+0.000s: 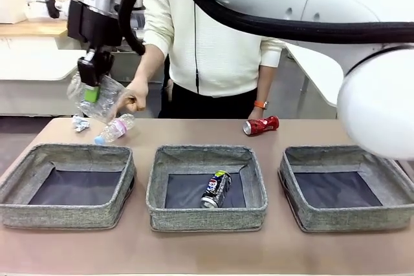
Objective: Sort the waste into the appropriate baskets.
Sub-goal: Place the picked waste into the Fabric basket indicated by the person.
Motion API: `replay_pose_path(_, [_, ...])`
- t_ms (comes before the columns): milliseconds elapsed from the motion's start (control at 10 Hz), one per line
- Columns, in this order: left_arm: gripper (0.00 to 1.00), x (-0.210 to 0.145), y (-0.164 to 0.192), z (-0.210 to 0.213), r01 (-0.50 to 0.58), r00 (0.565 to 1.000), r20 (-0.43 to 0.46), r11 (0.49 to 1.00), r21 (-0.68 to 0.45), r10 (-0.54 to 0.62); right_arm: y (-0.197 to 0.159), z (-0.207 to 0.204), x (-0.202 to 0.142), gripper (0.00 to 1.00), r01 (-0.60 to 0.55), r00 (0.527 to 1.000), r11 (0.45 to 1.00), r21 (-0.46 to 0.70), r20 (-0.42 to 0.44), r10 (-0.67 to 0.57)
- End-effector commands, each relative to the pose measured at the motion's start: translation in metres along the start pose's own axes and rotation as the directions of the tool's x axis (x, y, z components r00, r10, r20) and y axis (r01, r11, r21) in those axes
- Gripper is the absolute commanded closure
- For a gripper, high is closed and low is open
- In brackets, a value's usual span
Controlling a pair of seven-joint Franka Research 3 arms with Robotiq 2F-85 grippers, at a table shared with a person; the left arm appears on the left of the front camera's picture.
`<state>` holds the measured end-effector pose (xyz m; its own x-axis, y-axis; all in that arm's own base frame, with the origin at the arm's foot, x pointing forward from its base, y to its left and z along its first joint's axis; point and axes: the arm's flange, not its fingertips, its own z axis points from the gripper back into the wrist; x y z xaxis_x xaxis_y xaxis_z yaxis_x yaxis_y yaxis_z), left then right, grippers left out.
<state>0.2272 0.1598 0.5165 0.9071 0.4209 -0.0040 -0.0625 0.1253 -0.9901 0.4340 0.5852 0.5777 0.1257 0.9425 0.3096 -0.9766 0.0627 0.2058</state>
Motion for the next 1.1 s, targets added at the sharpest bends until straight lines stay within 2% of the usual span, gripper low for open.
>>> replay_pose_path(0, [0.00,-0.001,0.000,0.001,0.022,1.000,0.000,1.000,-0.019,-0.022,-0.010,0.004,-0.004,0.91,0.168,0.986,0.985,-0.046,0.019,-0.167])
replay_pose_path(100, [0.00,-0.001,0.000,0.001,0.022,1.000,0.000,1.000,-0.019,-0.022,0.000,0.000,0.000,0.91,0.000,1.000,1.000,0.000,0.000,0.000])
replay_pose_path(200, [0.00,-0.001,0.000,0.001,0.022,1.000,0.000,1.000,-0.019,-0.022,0.003,-0.033,0.016,0.91,-0.066,0.994,0.998,-0.017,-0.085,0.065])
replay_pose_path(300, [0.00,-0.001,0.000,0.001,0.022,1.000,0.000,1.000,-0.019,-0.022,0.001,-0.052,0.024,0.91,-0.096,0.995,0.995,-0.009,-0.001,0.096])
replay_pose_path(500, [0.00,-0.001,0.000,0.001,0.022,1.000,0.000,1.000,-0.019,-0.022,-0.001,-0.075,0.032,0.91,-0.139,0.989,0.990,0.030,-0.039,0.140])
replay_pose_path(700, [0.00,-0.001,0.000,0.001,0.022,1.000,0.000,1.000,-0.019,-0.022,0.003,-0.093,0.035,0.91,-0.157,0.987,0.987,0.048,-0.013,0.157])
replay_pose_path(1000, [0.00,-0.001,0.000,0.001,0.022,1.000,0.000,1.000,-0.019,-0.022,0.000,-0.091,0.034,0.91,-0.142,0.990,0.989,0.036,-0.014,0.142])
